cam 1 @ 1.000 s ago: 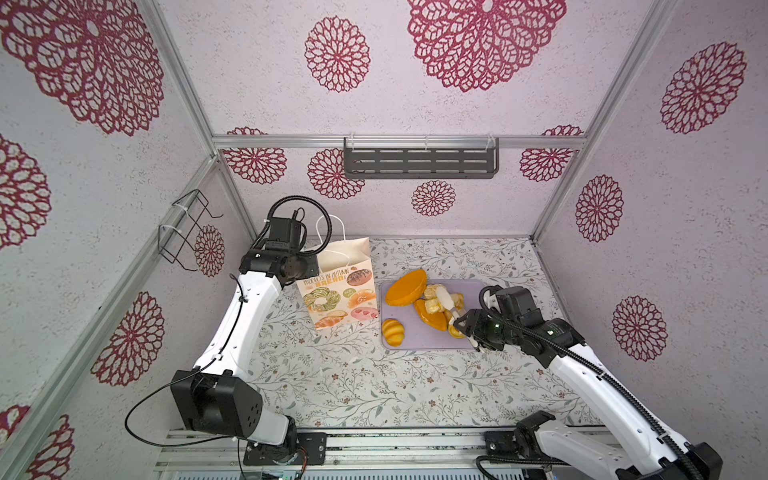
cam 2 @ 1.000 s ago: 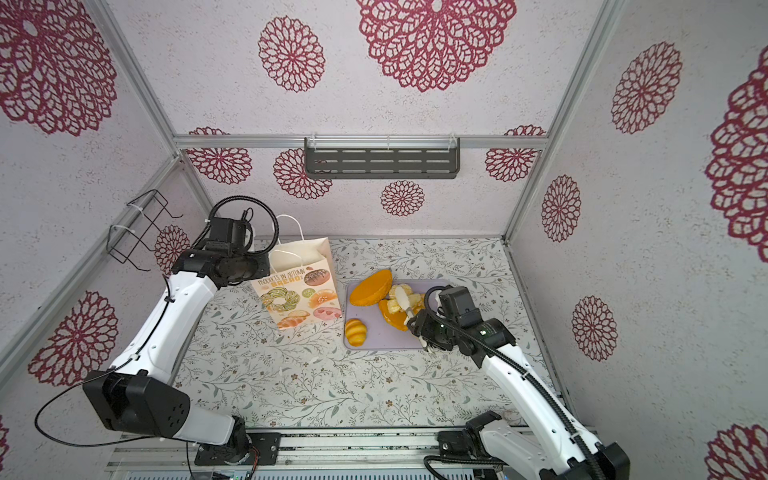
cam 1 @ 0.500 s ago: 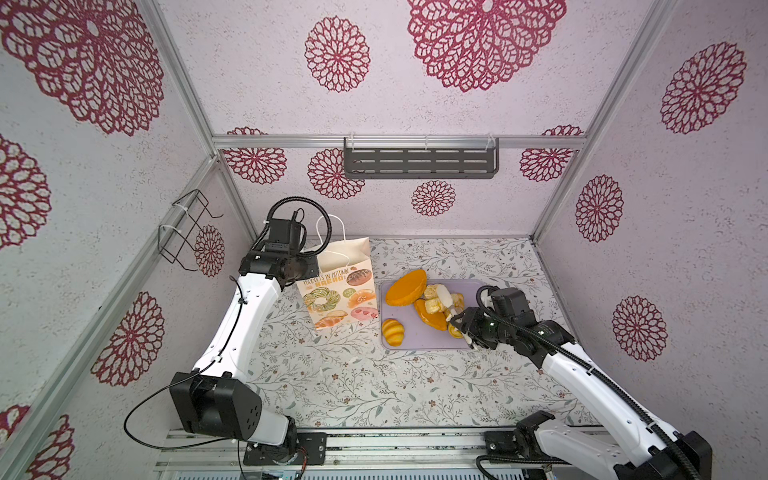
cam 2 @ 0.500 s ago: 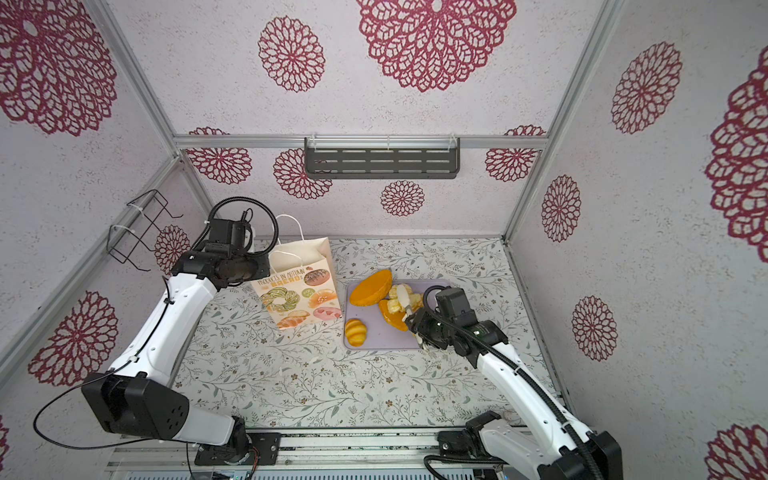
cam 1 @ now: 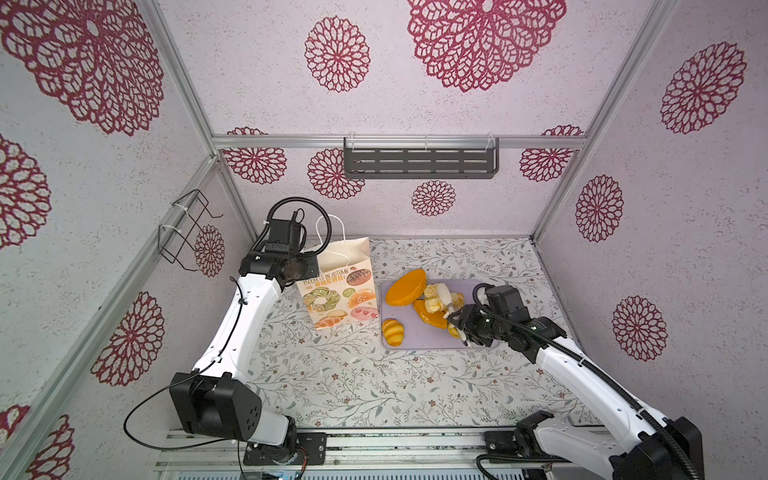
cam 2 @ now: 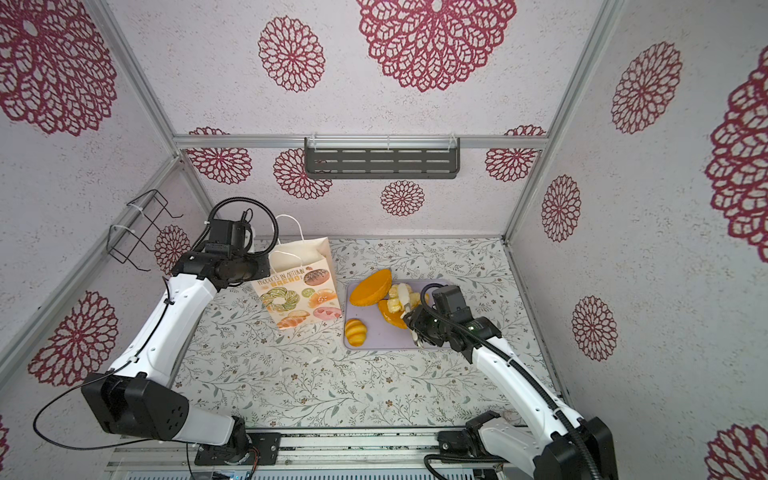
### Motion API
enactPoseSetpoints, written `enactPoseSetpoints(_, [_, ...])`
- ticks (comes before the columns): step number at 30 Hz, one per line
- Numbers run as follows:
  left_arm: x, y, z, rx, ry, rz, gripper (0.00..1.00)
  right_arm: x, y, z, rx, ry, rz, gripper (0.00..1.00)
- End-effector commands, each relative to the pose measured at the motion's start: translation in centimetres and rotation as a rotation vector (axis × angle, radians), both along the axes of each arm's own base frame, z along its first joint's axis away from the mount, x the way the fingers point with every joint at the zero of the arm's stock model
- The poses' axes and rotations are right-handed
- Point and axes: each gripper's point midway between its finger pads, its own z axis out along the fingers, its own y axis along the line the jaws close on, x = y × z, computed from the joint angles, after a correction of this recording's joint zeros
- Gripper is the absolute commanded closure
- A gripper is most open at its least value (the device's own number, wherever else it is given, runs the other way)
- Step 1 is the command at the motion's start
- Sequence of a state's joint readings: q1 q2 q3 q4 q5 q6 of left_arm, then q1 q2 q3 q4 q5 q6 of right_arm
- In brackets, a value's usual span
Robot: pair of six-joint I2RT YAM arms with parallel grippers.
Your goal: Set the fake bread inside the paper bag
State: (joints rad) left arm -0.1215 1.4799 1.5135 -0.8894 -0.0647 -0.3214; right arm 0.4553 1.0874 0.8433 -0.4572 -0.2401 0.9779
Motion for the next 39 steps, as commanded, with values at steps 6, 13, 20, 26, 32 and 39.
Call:
enactPoseSetpoints(6, [-0.4, 0.1, 0.0, 0.005, 0.0, -0.004, 1.0, 0.7, 0.8, 0.7, 0.024, -0.031, 0.018, 0.52])
enactPoseSetpoints(13, [-0.5, 0.1, 0.0, 0.003, 0.001, -0.005, 1.0, 0.3, 0.8, -0.2, 0.021, -0.017, 0.033, 0.7])
enactPoseSetpoints(20, [-0.4, 0.1, 0.0, 0.006, 0.002, -0.005, 1.0, -0.1, 0.7, -0.8, 0.017, -0.011, 0.037, 0.81])
enactPoseSetpoints(26, [-0.5, 0.1, 0.0, 0.009, 0.001, -0.005, 1.0, -0.3, 0.6, -0.4, 0.025, -0.028, 0.044, 0.93])
enactPoseSetpoints(32, [-0.4, 0.2, -0.1, 0.011, 0.004, -0.004, 1.0, -0.3, 0.4, 1.7, 0.03, -0.092, 0.05, 1.0])
enactPoseSetpoints(39, [-0.4, 0.1, -0.2, 0.014, 0.006, -0.005, 1.0, -1.6, -0.3, 1.0, -0.042, -0.042, 0.09, 0.97])
